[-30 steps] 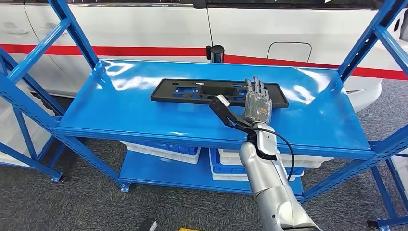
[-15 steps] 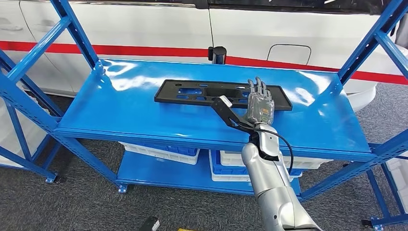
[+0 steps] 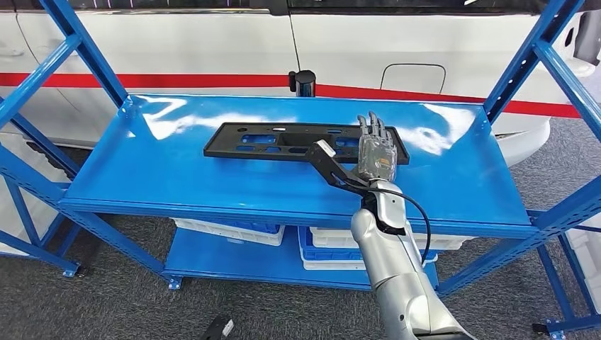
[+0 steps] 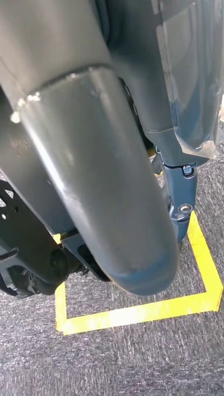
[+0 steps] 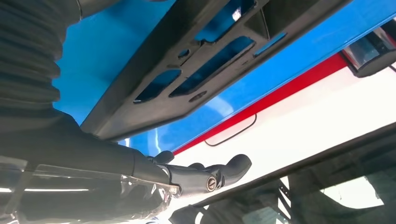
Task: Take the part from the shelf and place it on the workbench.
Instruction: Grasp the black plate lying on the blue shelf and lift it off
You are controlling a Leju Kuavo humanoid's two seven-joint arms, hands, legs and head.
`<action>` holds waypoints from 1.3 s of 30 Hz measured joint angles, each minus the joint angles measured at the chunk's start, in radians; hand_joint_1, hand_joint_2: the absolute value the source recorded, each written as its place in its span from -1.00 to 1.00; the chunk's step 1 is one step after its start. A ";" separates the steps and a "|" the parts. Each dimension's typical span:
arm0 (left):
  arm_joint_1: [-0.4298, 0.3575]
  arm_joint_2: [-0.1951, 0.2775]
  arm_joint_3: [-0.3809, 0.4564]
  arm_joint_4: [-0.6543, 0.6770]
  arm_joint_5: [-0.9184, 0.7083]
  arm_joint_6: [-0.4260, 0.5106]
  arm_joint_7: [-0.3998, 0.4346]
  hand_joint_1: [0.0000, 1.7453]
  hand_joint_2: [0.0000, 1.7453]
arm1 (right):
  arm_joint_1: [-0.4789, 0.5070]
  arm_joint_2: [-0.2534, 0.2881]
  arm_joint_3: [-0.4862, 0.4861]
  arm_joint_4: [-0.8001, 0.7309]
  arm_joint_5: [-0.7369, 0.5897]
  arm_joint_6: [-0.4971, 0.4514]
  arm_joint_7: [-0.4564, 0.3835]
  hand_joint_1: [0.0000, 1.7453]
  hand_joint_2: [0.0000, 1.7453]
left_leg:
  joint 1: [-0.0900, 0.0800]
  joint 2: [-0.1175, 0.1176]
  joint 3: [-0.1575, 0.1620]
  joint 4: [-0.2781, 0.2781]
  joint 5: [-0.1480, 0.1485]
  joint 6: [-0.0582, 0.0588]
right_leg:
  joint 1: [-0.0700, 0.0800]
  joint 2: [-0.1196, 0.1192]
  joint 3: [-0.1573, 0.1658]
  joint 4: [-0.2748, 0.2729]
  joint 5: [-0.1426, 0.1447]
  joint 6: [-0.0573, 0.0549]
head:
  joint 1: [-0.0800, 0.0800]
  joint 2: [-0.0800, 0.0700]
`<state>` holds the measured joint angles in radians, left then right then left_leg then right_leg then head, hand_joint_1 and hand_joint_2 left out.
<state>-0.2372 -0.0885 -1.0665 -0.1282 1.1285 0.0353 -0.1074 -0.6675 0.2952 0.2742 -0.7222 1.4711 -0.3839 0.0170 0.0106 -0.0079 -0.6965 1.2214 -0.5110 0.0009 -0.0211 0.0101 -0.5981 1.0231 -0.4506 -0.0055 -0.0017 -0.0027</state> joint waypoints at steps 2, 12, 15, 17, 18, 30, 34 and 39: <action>0.006 0.000 0.000 0.000 0.003 0.003 0.000 -1.00 -1.00 | -0.003 0.004 0.001 0.003 -0.001 0.000 -0.004 -1.00 1.00 | -0.002 -0.001 0.056 -0.129 0.061 0.009 | 0.004 0.006 0.005 0.001 -0.004 0.002 | 0.000 0.000; 0.011 -0.007 0.000 0.000 0.012 0.010 -0.001 -1.00 -1.00 | -0.010 0.012 0.003 0.020 -0.005 -0.001 -0.010 -1.00 1.00 | -0.002 0.000 0.110 -0.222 0.068 0.044 | 0.008 -0.001 -0.142 0.258 -0.096 0.030 | 0.004 0.000; 0.011 -0.008 0.000 0.000 0.013 0.013 -0.001 -1.00 -1.00 | -0.009 0.011 0.003 0.029 -0.005 -0.002 -0.009 -1.00 1.00 | -0.001 -0.003 0.116 -0.221 0.063 0.041 | 0.004 -0.003 -0.140 0.221 -0.055 0.051 | 0.004 0.000; 0.011 -0.009 0.000 0.000 0.013 0.022 0.002 -1.00 -1.00 | -0.014 0.012 0.004 0.038 -0.005 -0.003 -0.008 -1.00 1.00 | -0.004 -0.005 0.120 -0.217 0.056 0.033 | -0.001 -0.010 -0.074 0.077 0.005 0.063 | 0.005 0.000; 0.011 -0.010 0.000 0.000 0.013 0.027 0.005 -1.00 -1.00 | -0.017 0.013 0.005 0.043 -0.005 -0.004 -0.006 -1.00 1.00 | -0.007 -0.006 0.120 -0.214 0.052 0.030 | -0.005 -0.011 -0.050 0.028 0.024 0.061 | 0.004 0.000; 0.009 -0.012 0.000 -0.001 0.013 0.050 0.025 -1.00 -1.00 | -0.030 0.017 0.025 0.140 -0.005 -0.021 0.014 -1.00 1.00 | -0.005 -0.001 0.129 -0.225 0.049 0.021 | 0.002 -0.005 -0.033 -0.005 0.032 0.037 | 0.001 0.000; 0.010 -0.012 0.000 -0.001 0.009 0.050 0.023 -1.00 -0.50 | -0.031 0.017 0.027 0.167 -0.005 -0.026 0.021 -1.00 1.00 | -0.006 0.000 0.129 -0.225 0.049 0.014 | 0.003 -0.005 -0.032 -0.005 0.034 0.034 | 0.001 0.000; 0.010 -0.014 0.000 -0.001 0.011 0.051 0.002 -1.00 1.00 | -0.037 0.017 0.031 0.193 -0.005 -0.032 0.026 -1.00 1.00 | -0.010 0.000 0.129 -0.225 0.050 0.014 | 0.002 -0.005 -0.030 -0.005 0.034 0.033 | 0.002 0.000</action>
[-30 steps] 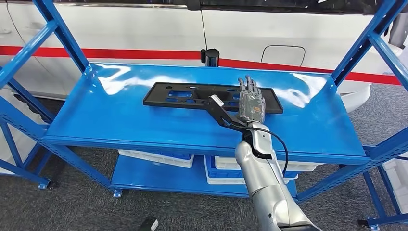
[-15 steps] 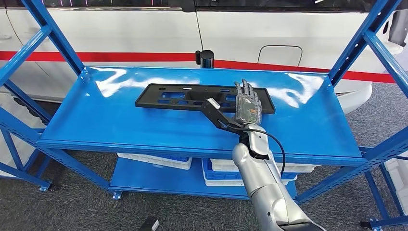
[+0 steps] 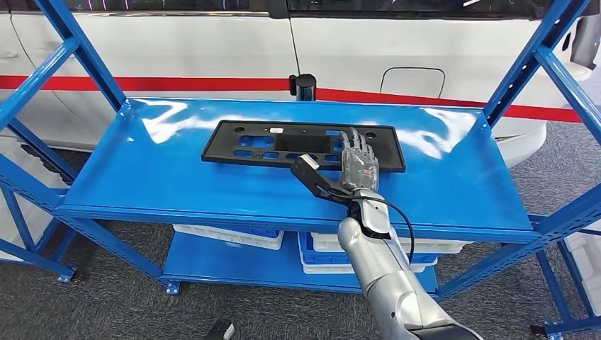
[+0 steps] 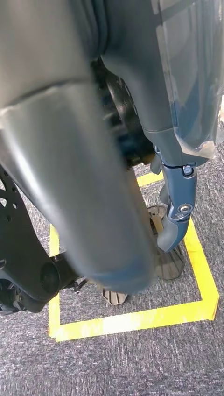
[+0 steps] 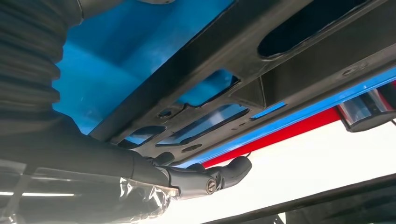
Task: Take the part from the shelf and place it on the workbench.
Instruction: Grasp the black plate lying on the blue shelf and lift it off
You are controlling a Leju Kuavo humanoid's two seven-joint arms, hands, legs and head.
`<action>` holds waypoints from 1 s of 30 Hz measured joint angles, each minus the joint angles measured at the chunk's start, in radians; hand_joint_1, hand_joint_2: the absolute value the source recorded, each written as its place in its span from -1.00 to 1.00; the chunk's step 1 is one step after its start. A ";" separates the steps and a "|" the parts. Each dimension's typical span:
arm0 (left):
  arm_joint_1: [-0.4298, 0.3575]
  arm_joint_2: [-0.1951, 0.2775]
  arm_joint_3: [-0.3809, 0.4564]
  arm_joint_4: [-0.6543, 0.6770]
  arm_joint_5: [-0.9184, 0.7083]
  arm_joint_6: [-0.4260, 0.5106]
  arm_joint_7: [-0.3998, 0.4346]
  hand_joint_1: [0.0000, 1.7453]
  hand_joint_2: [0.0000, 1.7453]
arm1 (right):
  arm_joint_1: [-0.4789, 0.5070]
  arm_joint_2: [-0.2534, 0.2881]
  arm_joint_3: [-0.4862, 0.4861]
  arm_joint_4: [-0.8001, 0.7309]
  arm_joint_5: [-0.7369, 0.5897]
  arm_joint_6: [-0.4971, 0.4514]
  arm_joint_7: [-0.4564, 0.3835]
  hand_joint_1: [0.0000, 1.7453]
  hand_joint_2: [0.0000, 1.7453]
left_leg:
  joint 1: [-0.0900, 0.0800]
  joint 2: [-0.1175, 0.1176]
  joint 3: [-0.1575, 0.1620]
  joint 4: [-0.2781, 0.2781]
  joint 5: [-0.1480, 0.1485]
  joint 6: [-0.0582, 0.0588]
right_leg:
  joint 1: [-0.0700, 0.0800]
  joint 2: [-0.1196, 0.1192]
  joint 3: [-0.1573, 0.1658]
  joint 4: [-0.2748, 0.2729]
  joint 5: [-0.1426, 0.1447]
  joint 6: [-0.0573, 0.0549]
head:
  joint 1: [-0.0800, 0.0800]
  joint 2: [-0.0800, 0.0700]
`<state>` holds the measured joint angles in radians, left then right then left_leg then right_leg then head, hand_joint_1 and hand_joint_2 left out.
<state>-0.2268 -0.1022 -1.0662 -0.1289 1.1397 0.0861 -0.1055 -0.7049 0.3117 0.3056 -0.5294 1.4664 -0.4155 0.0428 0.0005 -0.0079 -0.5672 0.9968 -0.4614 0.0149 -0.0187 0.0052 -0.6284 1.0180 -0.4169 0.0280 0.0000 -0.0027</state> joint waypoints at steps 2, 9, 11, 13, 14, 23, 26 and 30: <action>0.001 -0.001 0.000 0.000 0.002 0.006 -0.015 -1.00 1.00 | -0.002 0.000 0.002 0.007 0.000 -0.002 0.000 -1.00 1.00 | -0.002 0.000 0.000 0.000 0.000 0.000 | 0.000 0.000 0.001 0.000 0.000 0.000 | 0.000 0.000; 0.005 -0.016 0.000 -0.007 0.008 0.015 -0.050 -1.00 1.00 | -0.008 0.000 0.012 0.025 0.005 -0.004 0.003 -1.00 1.00 | -0.007 0.000 0.000 0.001 0.000 0.001 | -0.002 0.000 0.001 0.000 0.000 0.001 | 0.000 0.000; 0.005 -0.018 0.000 -0.008 0.008 0.015 -0.050 -1.00 1.00 | -0.009 0.000 0.012 0.028 0.005 -0.004 0.003 -1.00 1.00 | -0.007 0.000 0.000 0.001 0.000 0.001 | -0.002 0.000 0.001 0.000 0.000 0.001 | 0.000 0.000; 0.005 -0.019 0.000 -0.008 0.008 0.015 -0.051 -1.00 1.00 | -0.010 0.000 0.012 0.030 0.005 -0.004 0.003 -0.50 1.00 | -0.007 0.000 0.001 0.001 0.000 0.001 | -0.003 0.000 0.001 0.000 0.000 0.001 | 0.000 0.000; 0.005 -0.019 0.000 -0.008 0.009 0.016 -0.054 -1.00 1.00 | -0.011 0.000 0.012 0.032 0.005 -0.005 0.003 0.00 1.00 | -0.007 0.000 0.001 0.001 0.000 0.001 | -0.003 0.000 0.001 0.000 0.000 0.001 | 0.000 0.000; 0.005 -0.022 0.000 -0.011 0.009 0.052 -0.138 -1.00 1.00 | -0.015 -0.002 0.012 0.047 -0.006 -0.025 -0.016 1.00 1.00 | -0.006 0.000 0.002 0.001 0.000 0.001 | -0.003 0.000 0.001 0.000 0.000 0.001 | 0.000 0.000; 0.003 -0.024 0.000 -0.012 -0.020 0.121 -0.200 -1.00 1.00 | -0.019 -0.008 0.012 0.048 -0.013 -0.037 -0.019 1.00 1.00 | -0.006 0.000 0.002 0.001 -0.001 0.001 | -0.003 0.000 0.000 0.000 0.000 0.001 | 0.000 0.000; 0.001 -0.027 -0.001 -0.016 -0.030 0.131 -0.216 -1.00 1.00 | -0.032 -0.018 0.011 0.048 -0.021 -0.045 -0.025 1.00 1.00 | -0.007 0.000 0.003 0.001 -0.001 0.002 | -0.003 0.000 0.000 -0.001 0.000 0.001 | 0.000 0.000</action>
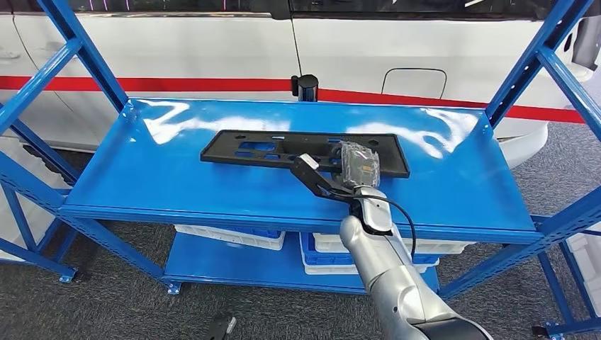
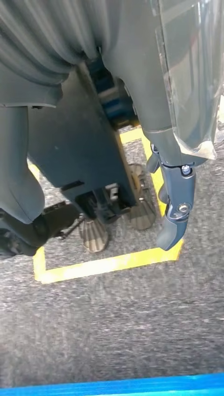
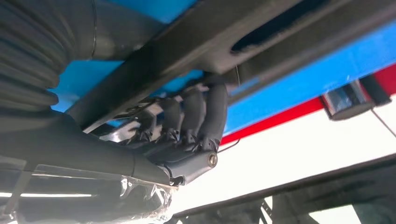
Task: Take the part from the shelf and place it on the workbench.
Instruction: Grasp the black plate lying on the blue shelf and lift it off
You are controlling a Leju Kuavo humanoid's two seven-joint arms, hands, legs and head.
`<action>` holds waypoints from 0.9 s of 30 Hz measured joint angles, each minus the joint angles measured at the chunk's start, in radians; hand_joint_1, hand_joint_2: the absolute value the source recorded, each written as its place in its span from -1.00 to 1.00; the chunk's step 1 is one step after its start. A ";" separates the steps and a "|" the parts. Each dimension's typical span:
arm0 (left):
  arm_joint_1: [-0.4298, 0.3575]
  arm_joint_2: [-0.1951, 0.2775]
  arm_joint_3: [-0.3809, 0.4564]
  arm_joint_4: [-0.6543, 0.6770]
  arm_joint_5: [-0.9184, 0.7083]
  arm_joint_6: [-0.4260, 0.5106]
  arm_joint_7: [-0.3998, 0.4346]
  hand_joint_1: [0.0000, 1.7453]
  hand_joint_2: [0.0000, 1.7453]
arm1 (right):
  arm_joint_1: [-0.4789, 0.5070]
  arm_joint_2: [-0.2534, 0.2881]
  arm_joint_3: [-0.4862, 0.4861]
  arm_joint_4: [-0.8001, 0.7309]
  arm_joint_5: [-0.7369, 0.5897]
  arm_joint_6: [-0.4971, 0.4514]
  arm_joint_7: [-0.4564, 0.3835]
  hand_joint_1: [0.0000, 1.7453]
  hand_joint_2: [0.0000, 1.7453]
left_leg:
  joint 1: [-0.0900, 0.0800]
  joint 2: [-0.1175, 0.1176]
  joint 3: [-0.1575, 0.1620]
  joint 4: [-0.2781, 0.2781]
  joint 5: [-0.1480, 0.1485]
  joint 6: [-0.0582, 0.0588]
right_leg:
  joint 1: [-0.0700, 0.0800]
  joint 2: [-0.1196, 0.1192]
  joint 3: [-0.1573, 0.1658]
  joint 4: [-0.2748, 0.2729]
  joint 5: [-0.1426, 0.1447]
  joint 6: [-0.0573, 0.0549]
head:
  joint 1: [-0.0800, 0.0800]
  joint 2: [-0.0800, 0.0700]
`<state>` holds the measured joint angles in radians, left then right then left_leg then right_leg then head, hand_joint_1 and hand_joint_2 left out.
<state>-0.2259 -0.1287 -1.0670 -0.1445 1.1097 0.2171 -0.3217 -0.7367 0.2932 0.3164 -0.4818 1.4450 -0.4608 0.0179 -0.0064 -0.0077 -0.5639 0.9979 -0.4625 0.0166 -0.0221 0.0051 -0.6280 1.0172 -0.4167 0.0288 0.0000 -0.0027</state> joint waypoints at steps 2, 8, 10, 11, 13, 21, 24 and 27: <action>0.000 -0.001 0.000 -0.001 -0.001 -0.010 0.002 -1.00 1.00 | -0.003 -0.005 -0.001 0.000 -0.002 -0.002 -0.002 1.00 1.00 | 0.000 0.000 0.001 0.000 0.000 0.000 | 0.000 0.000 0.001 0.000 0.000 0.000 | 0.000 0.000; 0.000 -0.001 0.000 -0.001 -0.005 -0.056 0.003 -1.00 1.00 | -0.004 -0.018 -0.012 -0.001 -0.001 -0.012 -0.007 1.00 1.00 | 0.000 0.000 0.002 0.000 0.000 0.000 | 0.000 0.000 0.002 -0.001 0.000 0.000 | 0.000 0.000; 0.000 -0.001 0.000 -0.001 -0.007 -0.072 0.006 -1.00 1.00 | -0.003 -0.022 -0.018 -0.003 0.001 -0.012 -0.008 1.00 1.00 | -0.001 0.000 0.002 0.000 0.000 0.000 | 0.000 0.000 0.003 -0.001 0.000 0.000 | 0.000 0.000; 0.000 -0.001 -0.001 -0.001 -0.007 -0.081 0.010 -1.00 1.00 | -0.002 -0.025 -0.021 -0.005 0.003 -0.013 -0.008 1.00 1.00 | -0.001 0.000 0.002 0.000 0.000 0.000 | 0.000 0.000 0.003 -0.001 0.000 0.000 | 0.000 0.000; 0.000 -0.001 -0.001 -0.001 -0.007 -0.096 0.020 -1.00 1.00 | 0.000 -0.029 -0.026 -0.012 0.005 -0.013 -0.009 1.00 1.00 | -0.001 0.000 0.002 0.000 0.000 0.000 | 0.000 0.000 0.003 -0.001 0.000 0.000 | 0.000 0.000; 0.000 0.000 -0.001 -0.001 -0.007 -0.118 0.033 -1.00 1.00 | 0.008 -0.037 -0.039 -0.031 0.009 -0.015 -0.011 1.00 1.00 | -0.001 0.000 0.002 0.000 0.000 0.000 | 0.000 0.000 0.003 -0.001 0.000 0.000 | 0.000 0.000; 0.000 0.001 -0.001 -0.001 0.001 -0.100 0.034 -1.00 1.00 | 0.012 -0.037 -0.042 -0.035 0.019 -0.025 -0.011 1.00 1.00 | -0.001 0.000 0.002 0.000 0.000 0.000 | 0.000 0.000 0.003 -0.001 0.000 0.000 | 0.000 0.000; 0.000 0.006 -0.001 -0.001 0.024 -0.072 0.038 -1.00 1.00 | 0.016 -0.029 -0.042 -0.040 0.035 -0.045 -0.013 1.00 1.00 | 0.000 0.000 0.000 0.000 0.000 0.000 | 0.000 0.000 0.003 -0.001 0.000 0.000 | 0.000 0.000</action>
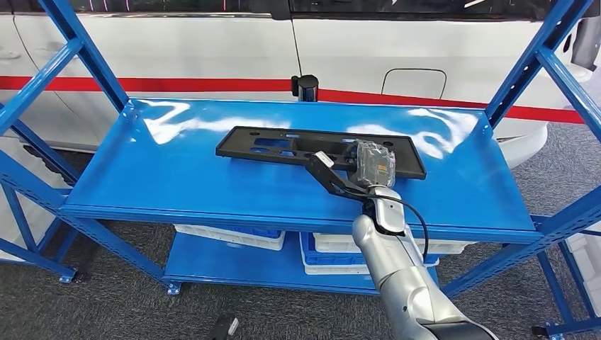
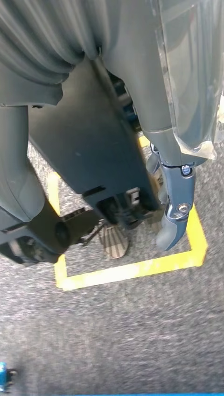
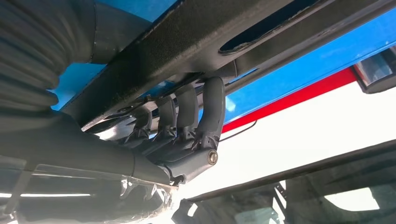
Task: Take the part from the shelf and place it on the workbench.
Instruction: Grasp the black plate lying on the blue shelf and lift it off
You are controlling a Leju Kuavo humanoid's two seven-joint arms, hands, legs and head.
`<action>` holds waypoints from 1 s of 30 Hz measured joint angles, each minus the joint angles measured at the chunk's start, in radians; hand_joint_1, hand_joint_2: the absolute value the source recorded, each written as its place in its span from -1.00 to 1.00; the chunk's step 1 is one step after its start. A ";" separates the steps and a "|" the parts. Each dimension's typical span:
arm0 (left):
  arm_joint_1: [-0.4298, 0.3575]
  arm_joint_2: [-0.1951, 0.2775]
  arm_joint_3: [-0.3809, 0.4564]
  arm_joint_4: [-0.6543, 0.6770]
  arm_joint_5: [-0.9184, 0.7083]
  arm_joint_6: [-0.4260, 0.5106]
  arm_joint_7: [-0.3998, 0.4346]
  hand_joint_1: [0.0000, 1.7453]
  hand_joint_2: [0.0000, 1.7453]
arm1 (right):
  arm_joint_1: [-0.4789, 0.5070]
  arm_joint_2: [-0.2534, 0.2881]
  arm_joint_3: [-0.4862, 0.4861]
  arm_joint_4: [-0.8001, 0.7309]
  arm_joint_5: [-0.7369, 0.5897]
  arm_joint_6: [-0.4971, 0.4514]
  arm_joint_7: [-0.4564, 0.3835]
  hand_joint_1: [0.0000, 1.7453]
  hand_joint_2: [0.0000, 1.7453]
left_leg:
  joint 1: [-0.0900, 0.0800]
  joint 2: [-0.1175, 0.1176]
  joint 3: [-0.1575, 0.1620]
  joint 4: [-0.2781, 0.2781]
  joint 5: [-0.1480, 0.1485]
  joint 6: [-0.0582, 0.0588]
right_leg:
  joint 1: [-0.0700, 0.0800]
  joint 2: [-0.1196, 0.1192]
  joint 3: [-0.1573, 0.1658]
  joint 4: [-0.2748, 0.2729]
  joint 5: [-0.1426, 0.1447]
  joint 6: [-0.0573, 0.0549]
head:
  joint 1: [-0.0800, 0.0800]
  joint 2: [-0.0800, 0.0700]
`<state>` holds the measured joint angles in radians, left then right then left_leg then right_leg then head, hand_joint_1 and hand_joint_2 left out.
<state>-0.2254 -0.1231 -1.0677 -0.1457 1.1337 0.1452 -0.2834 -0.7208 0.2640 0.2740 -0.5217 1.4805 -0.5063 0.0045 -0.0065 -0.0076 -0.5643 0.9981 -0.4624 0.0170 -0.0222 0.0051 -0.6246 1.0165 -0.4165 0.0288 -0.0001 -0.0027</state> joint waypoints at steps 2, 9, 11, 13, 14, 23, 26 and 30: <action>0.001 0.006 0.005 0.000 0.027 0.016 0.014 -1.00 1.00 | -0.001 0.015 0.001 -0.001 0.006 -0.018 -0.009 1.00 1.00 | 0.001 0.001 -0.001 0.000 0.000 0.000 | 0.000 0.001 0.000 0.000 0.000 0.000 | 0.000 0.000; 0.006 0.024 0.091 0.001 0.173 0.175 0.017 -1.00 1.00 | -0.018 0.076 0.153 -0.036 -0.258 -0.036 -0.018 1.00 1.00 | 0.002 0.004 -0.002 0.000 0.001 0.000 | 0.001 0.004 -0.002 0.001 0.000 0.000 | 0.000 0.000; 0.011 0.030 0.119 0.001 0.193 0.209 0.010 -1.00 1.00 | -0.025 0.077 0.244 -0.062 -0.341 -0.036 -0.007 1.00 1.00 | 0.003 0.004 -0.003 0.000 0.000 0.000 | 0.002 0.004 -0.002 0.001 0.000 0.000 | 0.000 0.000; 0.017 0.035 0.140 0.002 0.203 0.225 0.000 -1.00 1.00 | -0.031 0.077 0.317 -0.083 -0.380 -0.036 0.000 1.00 1.00 | 0.003 0.004 -0.003 0.000 0.000 0.000 | 0.002 0.004 -0.002 0.001 0.000 0.000 | 0.000 0.000; 0.020 0.036 0.149 0.002 0.207 0.232 -0.013 -1.00 1.00 | -0.032 0.077 0.348 -0.092 -0.396 -0.036 0.000 1.00 1.00 | 0.003 0.004 -0.003 0.000 0.000 0.000 | 0.002 0.004 -0.002 0.001 0.000 0.000 | 0.000 0.000; 0.093 0.051 0.243 0.002 0.290 0.347 -0.141 -1.00 1.00 | -0.027 0.078 0.680 -0.245 -0.737 0.024 -0.013 1.00 1.00 | 0.002 0.004 -0.005 0.000 0.000 0.000 | 0.002 0.005 -0.004 0.000 0.000 0.000 | 0.000 0.000; 0.107 0.062 0.259 0.002 0.295 0.352 -0.146 -1.00 1.00 | -0.027 0.078 0.787 -0.310 -0.819 0.039 0.000 1.00 1.00 | 0.002 0.004 -0.006 0.000 0.000 0.000 | 0.002 0.005 -0.005 0.000 0.000 0.000 | 0.000 0.000; 0.120 0.076 0.277 0.002 0.302 0.368 -0.136 -1.00 1.00 | -0.028 0.078 0.906 -0.397 -0.889 0.055 0.004 1.00 1.00 | 0.003 0.004 -0.006 -0.001 0.000 -0.001 | 0.002 0.005 -0.005 0.000 0.000 0.000 | 0.000 0.000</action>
<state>-0.1057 -0.0469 -0.7902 -0.1442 1.4360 0.5137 -0.4191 -0.7490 0.3422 1.1801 -0.9189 0.5912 -0.4515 0.0089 -0.0039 -0.0038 -0.5702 0.9976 -0.4626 0.0165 -0.0200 0.0099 -0.6293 1.0167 -0.4170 0.0284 0.0002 -0.0027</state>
